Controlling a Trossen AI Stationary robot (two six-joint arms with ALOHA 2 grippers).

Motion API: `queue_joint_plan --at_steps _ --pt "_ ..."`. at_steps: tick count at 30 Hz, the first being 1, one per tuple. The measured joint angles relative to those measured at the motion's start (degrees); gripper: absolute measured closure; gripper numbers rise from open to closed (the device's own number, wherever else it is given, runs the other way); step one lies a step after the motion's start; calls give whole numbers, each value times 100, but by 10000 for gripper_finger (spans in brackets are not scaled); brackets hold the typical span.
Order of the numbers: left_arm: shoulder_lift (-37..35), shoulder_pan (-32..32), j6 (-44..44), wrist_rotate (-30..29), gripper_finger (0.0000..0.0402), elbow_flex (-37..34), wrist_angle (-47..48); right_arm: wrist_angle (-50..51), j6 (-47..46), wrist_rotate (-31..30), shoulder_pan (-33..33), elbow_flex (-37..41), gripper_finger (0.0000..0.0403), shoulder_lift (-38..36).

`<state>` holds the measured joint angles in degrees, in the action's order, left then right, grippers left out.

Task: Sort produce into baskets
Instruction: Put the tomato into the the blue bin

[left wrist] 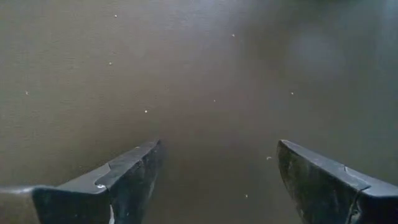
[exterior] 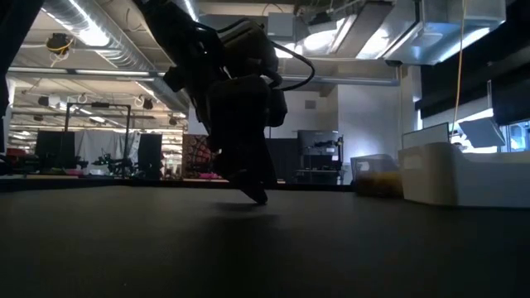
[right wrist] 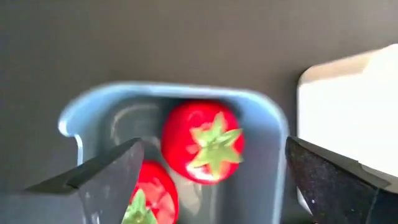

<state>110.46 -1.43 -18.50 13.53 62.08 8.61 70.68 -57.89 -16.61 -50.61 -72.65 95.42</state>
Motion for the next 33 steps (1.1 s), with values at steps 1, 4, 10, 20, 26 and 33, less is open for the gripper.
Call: queue_joint_plan --at_steps 1,4,10,20,26,33 --pt "-26 2 23 5 84 -2 27 107 24 -111 0 -118 13 -2" --pt "-266 4 42 2 84 -24 291 162 144 -490 0 -367 13 -6" --pt "-1209 144 -79 -24 84 -11 978 109 292 -995 0 -456 13 -7" --pt "-2692 1103 -784 -279 84 -2 2163 158 437 -1348 0 -456 13 -7" --pt "-2970 2018 -1580 -600 84 0 2721 262 441 -1455 0 -456 13 -9" --pt "-2846 2849 -2167 -979 84 0 3046 497 592 -1536 0 -456 13 -9"
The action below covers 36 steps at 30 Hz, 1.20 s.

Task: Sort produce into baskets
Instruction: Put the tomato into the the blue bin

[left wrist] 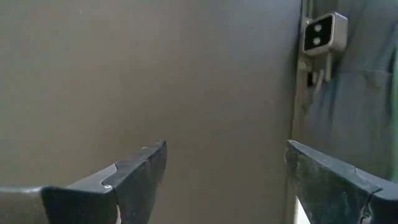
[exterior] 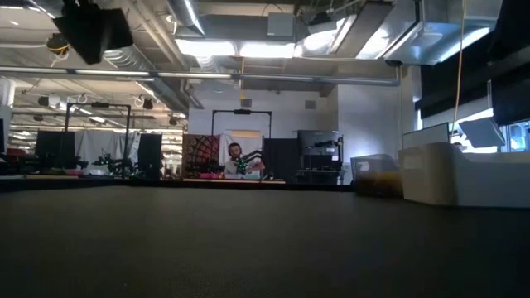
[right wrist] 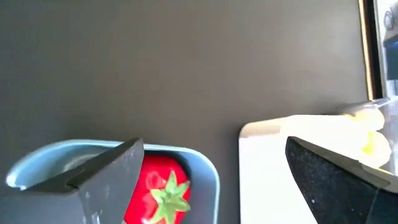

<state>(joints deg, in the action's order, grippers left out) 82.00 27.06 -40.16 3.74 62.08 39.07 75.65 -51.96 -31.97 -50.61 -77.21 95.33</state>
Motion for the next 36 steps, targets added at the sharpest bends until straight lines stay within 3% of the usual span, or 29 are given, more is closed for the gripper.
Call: queue_joint_plan --at_steps 4,9,19,25,36 --pt "148 121 284 -469 84 0 -371 154 1 5 80 2 13 0" --pt "225 297 -75 -365 84 0 -455 145 -7 9 91 2 13 0" --pt "327 1615 -2441 -227 84 0 556 151 7 -50 87 2 13 0" --pt "626 2283 -3616 -170 84 0 522 254 166 -105 88 3 13 0" --pt "1170 3353 -5788 907 84 0 534 243 880 -153 664 4 13 0"
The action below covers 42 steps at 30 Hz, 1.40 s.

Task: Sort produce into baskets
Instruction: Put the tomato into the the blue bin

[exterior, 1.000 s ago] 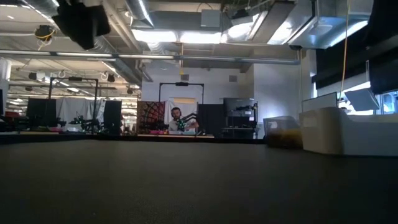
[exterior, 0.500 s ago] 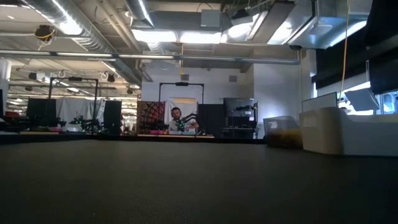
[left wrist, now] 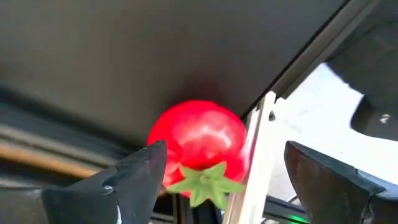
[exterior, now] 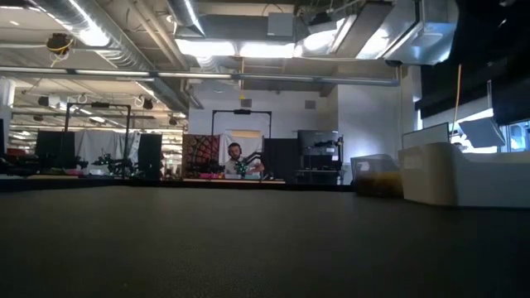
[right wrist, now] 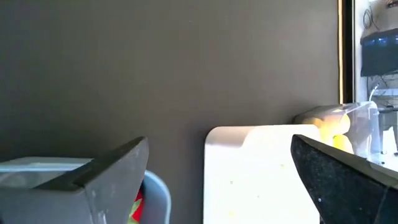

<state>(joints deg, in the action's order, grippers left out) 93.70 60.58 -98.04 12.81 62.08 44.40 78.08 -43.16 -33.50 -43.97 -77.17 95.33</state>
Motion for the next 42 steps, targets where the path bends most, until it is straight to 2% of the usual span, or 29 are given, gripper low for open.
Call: queue_joint_plan --at_steps 6,14,20,27,29,36,42 --pt "221 215 -458 250 84 0 2 0 156 4 221 0 13 0" --pt "651 275 -207 683 84 26 -42 1 171 158 278 0 13 0" --pt "711 270 -141 722 86 22 -48 2 171 175 278 0 13 0" --pt "695 167 -118 766 154 11 -43 2 123 210 276 0 13 0" --pt "647 53 19 758 165 -2 10 1 -82 221 292 0 13 0" --pt "195 -636 730 596 163 -15 375 2 -181 369 427 0 13 0" --pt "-368 -1551 1527 288 155 -11 741 -3 -159 359 427 0 13 0"
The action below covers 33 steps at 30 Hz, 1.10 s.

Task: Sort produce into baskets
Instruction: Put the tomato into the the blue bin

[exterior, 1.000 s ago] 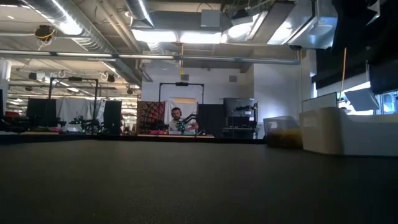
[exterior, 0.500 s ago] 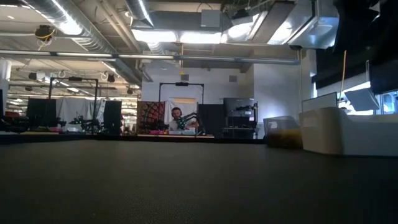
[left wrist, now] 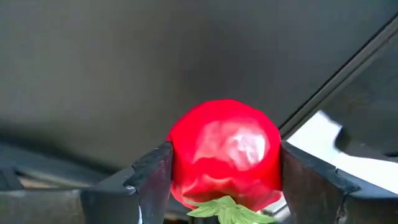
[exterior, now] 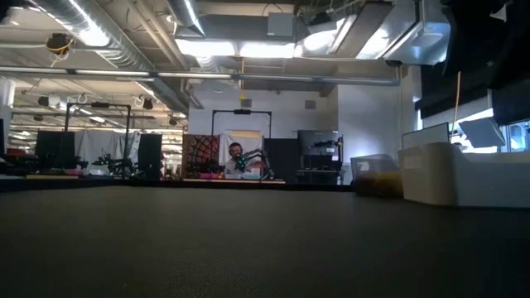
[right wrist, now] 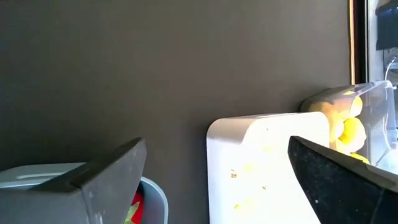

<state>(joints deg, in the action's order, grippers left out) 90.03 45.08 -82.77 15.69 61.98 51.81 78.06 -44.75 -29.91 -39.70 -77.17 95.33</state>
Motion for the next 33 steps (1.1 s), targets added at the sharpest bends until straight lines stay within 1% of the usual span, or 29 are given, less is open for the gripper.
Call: queue_joint_plan --at_steps 4,6,8,12,16,21,24,27,29,33 --pt "-247 -710 966 -467 156 9 30 -11 -104 -51 0 0 13 0" --pt "-257 -1076 1519 -780 155 9 14 -26 -306 -124 0 0 13 0" --pt "-252 -1423 2029 -938 154 9 -2 -36 -409 -140 0 0 13 0" --pt "-233 -2106 2852 -1039 152 9 -109 -44 -510 -166 0 0 13 0" --pt "-233 -2758 3263 -1082 152 9 -396 -63 -558 -348 0 0 13 0" --pt "-231 -3283 3780 -1082 156 80 -818 -61 -557 -502 0 0 13 0" --pt "-101 -3474 4033 -1132 156 401 -800 -58 -555 -563 0 0 13 0" --pt "241 -3573 4340 -1193 157 873 -677 -43 -502 -569 2 0 13 0" --pt "584 -3616 4607 -1192 157 1288 -575 -37 -485 -566 4 0 13 0" --pt "1426 -3699 5088 -1192 158 2260 113 -36 -483 -566 4 0 13 0"
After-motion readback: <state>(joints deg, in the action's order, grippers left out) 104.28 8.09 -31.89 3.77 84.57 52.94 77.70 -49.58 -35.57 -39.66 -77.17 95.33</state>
